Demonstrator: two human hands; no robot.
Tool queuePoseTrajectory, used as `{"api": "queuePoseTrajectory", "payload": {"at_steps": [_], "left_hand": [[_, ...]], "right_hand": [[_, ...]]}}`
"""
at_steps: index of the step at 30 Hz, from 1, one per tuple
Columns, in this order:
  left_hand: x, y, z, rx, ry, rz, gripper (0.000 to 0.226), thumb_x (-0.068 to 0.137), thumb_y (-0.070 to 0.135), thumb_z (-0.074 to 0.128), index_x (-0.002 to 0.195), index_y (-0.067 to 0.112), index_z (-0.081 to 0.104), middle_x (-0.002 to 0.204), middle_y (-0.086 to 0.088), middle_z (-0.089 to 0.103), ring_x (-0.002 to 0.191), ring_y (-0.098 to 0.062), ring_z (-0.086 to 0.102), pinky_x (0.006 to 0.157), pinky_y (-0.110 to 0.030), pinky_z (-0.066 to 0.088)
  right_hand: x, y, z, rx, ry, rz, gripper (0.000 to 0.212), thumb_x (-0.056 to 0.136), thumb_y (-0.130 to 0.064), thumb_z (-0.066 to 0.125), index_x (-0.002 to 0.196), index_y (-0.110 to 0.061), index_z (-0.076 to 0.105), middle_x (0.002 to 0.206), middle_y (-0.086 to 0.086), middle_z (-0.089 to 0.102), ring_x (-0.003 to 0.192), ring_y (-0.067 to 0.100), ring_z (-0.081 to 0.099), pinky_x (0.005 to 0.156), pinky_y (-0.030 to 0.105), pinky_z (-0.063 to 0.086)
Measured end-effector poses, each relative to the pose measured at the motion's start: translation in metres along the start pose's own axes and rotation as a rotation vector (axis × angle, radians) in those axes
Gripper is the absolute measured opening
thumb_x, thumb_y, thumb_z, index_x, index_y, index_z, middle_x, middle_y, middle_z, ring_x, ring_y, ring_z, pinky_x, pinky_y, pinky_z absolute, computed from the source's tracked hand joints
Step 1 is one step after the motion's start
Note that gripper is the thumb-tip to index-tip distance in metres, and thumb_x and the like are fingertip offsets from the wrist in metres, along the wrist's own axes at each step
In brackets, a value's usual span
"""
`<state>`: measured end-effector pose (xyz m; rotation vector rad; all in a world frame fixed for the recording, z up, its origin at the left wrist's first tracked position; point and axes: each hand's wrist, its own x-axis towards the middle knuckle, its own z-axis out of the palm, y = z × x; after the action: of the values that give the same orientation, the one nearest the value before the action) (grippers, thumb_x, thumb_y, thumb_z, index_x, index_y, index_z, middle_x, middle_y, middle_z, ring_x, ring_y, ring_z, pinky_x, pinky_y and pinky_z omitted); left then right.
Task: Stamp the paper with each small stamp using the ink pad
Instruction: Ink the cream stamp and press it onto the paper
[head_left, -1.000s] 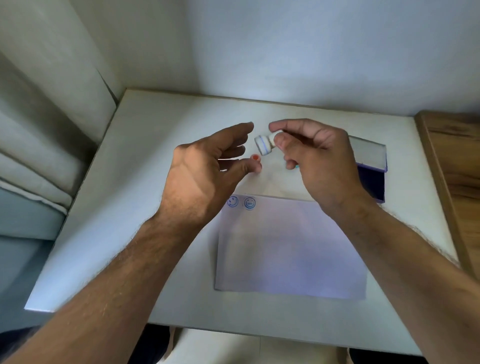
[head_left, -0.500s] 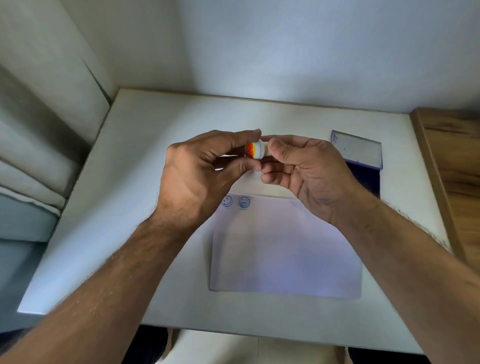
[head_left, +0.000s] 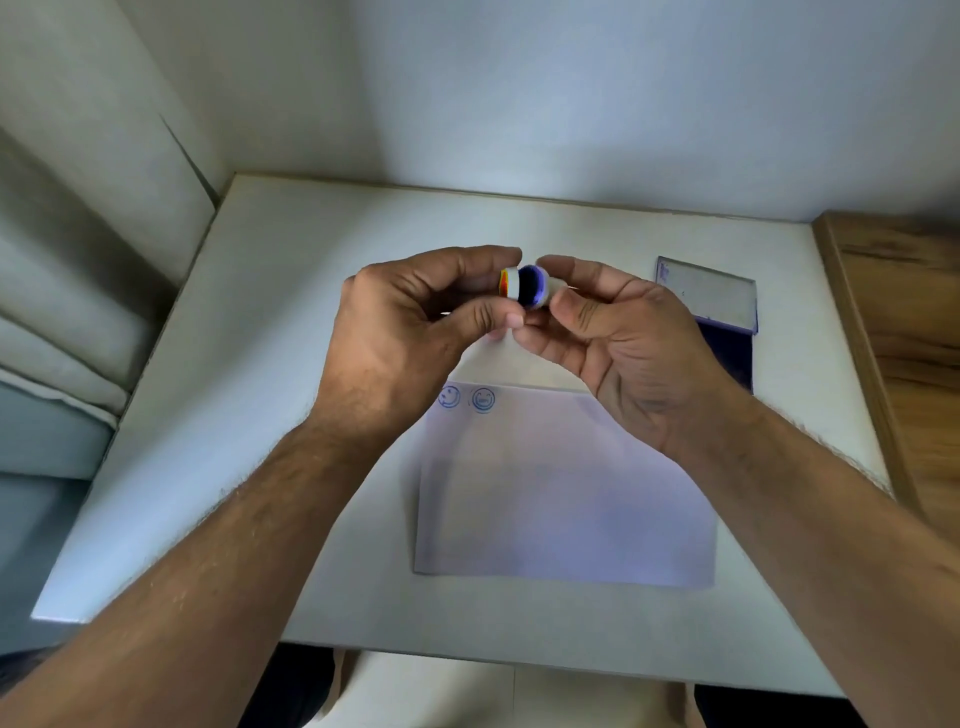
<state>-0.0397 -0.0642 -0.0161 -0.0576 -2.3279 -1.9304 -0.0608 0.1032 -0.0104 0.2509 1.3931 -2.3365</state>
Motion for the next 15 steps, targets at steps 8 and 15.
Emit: {"api": "queuePoseTrajectory", "payload": {"at_steps": [8,15], "left_hand": [[-0.004,0.008,0.018,-0.125,-0.121,-0.023,0.038,0.075,-0.005,0.077,0.099,0.024,0.072,0.086,0.009,0.069,0.081,-0.006,0.068,0.083,-0.028,0.057],[-0.004,0.013,0.032,-0.130,-0.138,-0.019,0.036,0.077,-0.003,0.076,0.102,0.022,0.071,0.100,-0.001,0.072,0.094,-0.007,0.068,0.087,-0.026,0.056]], "right_hand": [[-0.017,-0.010,-0.011,0.309,-0.024,0.029,0.024,0.073,0.001,0.055,0.095,-0.004,0.066,0.083,0.010,0.072,0.069,0.016,0.070,0.064,0.022,0.058],[-0.028,-0.014,-0.022,0.246,-0.021,0.021,0.022,0.082,0.007,0.049,0.094,-0.005,0.062,0.078,0.006,0.073,0.067,0.014,0.071,0.064,0.023,0.059]]}}
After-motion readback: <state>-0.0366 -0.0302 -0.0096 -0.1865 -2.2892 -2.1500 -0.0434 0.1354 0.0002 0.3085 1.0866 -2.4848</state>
